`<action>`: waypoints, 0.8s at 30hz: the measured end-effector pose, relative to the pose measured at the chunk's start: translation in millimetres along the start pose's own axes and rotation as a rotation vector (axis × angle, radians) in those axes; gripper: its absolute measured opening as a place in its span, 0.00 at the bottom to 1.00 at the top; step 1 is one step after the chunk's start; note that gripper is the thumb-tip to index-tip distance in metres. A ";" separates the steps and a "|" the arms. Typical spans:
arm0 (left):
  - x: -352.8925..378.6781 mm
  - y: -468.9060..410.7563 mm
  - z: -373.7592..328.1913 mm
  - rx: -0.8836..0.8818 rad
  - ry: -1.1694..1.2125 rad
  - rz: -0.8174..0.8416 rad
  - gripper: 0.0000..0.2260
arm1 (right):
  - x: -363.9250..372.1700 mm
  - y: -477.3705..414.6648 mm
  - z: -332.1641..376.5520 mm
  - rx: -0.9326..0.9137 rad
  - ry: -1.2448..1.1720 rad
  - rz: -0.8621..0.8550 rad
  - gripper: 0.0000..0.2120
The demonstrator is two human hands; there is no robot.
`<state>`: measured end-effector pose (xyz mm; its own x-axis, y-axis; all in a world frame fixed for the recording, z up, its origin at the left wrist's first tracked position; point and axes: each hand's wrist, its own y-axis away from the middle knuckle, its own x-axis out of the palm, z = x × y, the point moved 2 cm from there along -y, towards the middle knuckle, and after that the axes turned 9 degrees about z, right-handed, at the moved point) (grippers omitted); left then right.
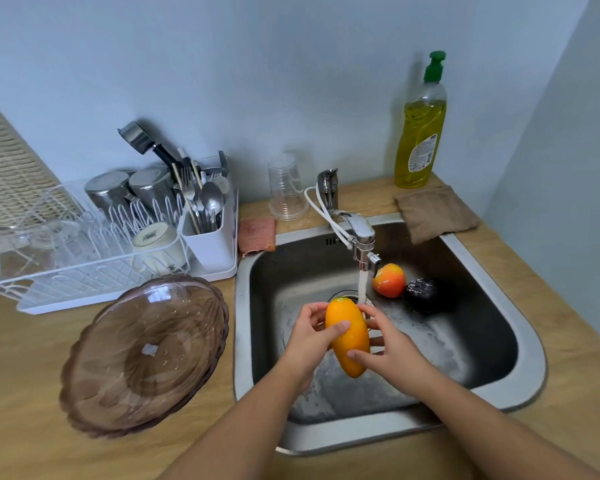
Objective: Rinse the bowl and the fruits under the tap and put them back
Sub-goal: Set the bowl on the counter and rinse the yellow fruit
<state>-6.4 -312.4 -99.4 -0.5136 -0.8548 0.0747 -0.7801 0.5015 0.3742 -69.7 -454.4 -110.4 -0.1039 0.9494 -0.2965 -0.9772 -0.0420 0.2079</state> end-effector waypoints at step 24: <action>-59.5 50.7 -64.2 0.371 0.084 -0.033 0.22 | 20.6 -26.2 89.5 -0.329 0.161 -0.130 0.34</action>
<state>7.6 -244.7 -25.5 -0.4670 -0.8715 0.1497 -0.8800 0.4747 0.0184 -29.6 -405.8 -38.5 0.0223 0.8934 -0.4487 -0.9886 -0.0473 -0.1431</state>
